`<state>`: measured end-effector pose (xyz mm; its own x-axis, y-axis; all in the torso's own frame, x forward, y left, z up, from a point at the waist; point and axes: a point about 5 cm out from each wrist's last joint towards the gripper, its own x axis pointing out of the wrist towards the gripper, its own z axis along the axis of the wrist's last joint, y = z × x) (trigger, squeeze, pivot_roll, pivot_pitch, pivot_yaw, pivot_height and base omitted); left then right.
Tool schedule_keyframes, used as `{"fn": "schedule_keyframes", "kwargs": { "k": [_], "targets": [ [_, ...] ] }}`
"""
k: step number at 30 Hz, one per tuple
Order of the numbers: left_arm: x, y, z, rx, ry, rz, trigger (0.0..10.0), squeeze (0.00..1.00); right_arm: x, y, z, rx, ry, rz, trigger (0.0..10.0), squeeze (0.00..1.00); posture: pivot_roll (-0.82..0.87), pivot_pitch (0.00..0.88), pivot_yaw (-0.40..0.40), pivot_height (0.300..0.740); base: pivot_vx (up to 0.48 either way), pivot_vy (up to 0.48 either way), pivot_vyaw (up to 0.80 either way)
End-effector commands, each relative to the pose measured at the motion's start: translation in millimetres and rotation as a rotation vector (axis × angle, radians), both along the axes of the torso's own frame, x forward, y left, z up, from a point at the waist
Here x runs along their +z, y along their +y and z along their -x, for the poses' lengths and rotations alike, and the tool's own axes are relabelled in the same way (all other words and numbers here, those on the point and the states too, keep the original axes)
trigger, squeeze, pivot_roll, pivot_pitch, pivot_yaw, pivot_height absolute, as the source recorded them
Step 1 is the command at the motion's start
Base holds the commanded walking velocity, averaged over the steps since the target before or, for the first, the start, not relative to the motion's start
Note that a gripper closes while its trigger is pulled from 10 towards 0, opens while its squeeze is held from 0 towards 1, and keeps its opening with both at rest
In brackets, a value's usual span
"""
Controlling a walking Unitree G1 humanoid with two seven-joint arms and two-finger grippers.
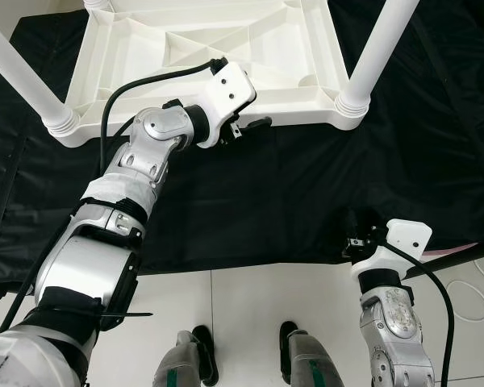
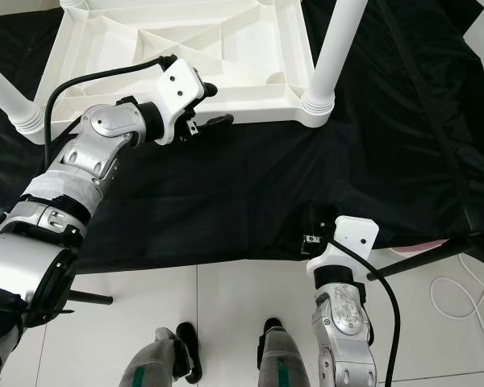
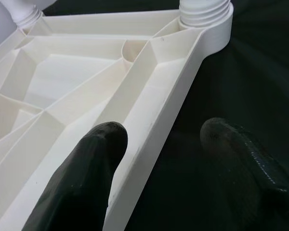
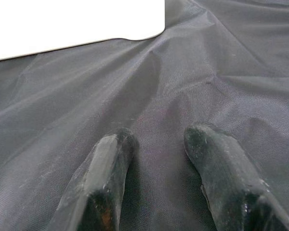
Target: Building children table
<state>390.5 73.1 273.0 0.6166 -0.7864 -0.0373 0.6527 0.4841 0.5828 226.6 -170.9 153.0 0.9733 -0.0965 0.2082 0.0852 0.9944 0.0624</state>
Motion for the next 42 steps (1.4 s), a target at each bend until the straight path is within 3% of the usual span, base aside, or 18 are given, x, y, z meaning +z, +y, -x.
{"fn": "schedule_keyframes", "kwargs": {
  "k": [1,6,16,25,32,36,39,40,41,42],
  "targets": [
    [2.7,14.2,-10.5,0.204,-0.050,0.077,10.0,0.00,-14.0,0.9,4.1,-0.007,0.080,-0.016,10.0,0.00,-0.20,0.298,0.130,0.740,0.000,0.000,0.00],
    [2.8,17.7,-14.2,0.236,-0.053,0.075,10.0,0.00,-13.3,1.2,6.2,-0.012,0.081,-0.019,10.0,0.00,-0.20,0.306,0.130,0.740,0.000,0.000,0.00],
    [3.9,35.2,-28.4,0.457,-0.055,0.077,10.0,0.00,-9.7,4.2,8.4,-0.005,0.089,-0.026,10.0,0.00,-0.20,0.350,0.119,0.740,0.000,0.000,0.00],
    [3.4,40.7,-32.8,0.542,-0.055,0.100,10.0,0.00,-7.4,4.2,10.2,-0.009,0.094,-0.028,10.0,0.00,-0.20,0.365,0.117,0.740,0.000,0.000,0.00],
    [-1.1,42.4,-34.8,0.578,-0.038,0.054,10.0,0.00,-8.6,6.0,12.1,-0.008,0.104,-0.035,10.0,0.00,-0.20,0.371,0.119,0.740,0.000,0.000,0.00],
    [-16.2,42.5,-34.4,0.570,0.004,-0.056,10.0,0.00,-9.0,6.6,12.5,-0.006,0.109,-0.039,10.0,0.00,-0.19,0.377,0.121,0.740,0.000,0.000,0.00],
    [-16.2,42.5,-34.4,0.570,0.004,-0.056,10.0,0.00,-9.0,6.6,12.5,-0.006,0.109,-0.039,10.0,0.00,-0.19,0.377,0.121,0.740,0.000,0.000,0.00],
    [-24.6,41.7,-33.5,0.552,0.036,-0.104,10.0,0.00,-9.1,6.8,12.3,-0.005,0.110,-0.039,10.0,0.00,-0.19,0.377,0.123,0.740,0.000,0.000,0.00],
    [-30.9,40.8,-32.6,0.535,0.059,-0.140,8.9,0.00,-9.1,6.7,12.0,-0.005,0.111,-0.040,10.0,0.00,-0.19,0.376,0.124,0.740,0.000,0.000,0.00],
    [-30.9,40.8,-32.6,0.535,0.059,-0.140,8.9,0.00,-9.1,6.7,12.0,-0.005,0.111,-0.040,10.0,0.00,-0.19,0.376,0.124,0.740,0.000,0.000,0.00]
  ]
}}
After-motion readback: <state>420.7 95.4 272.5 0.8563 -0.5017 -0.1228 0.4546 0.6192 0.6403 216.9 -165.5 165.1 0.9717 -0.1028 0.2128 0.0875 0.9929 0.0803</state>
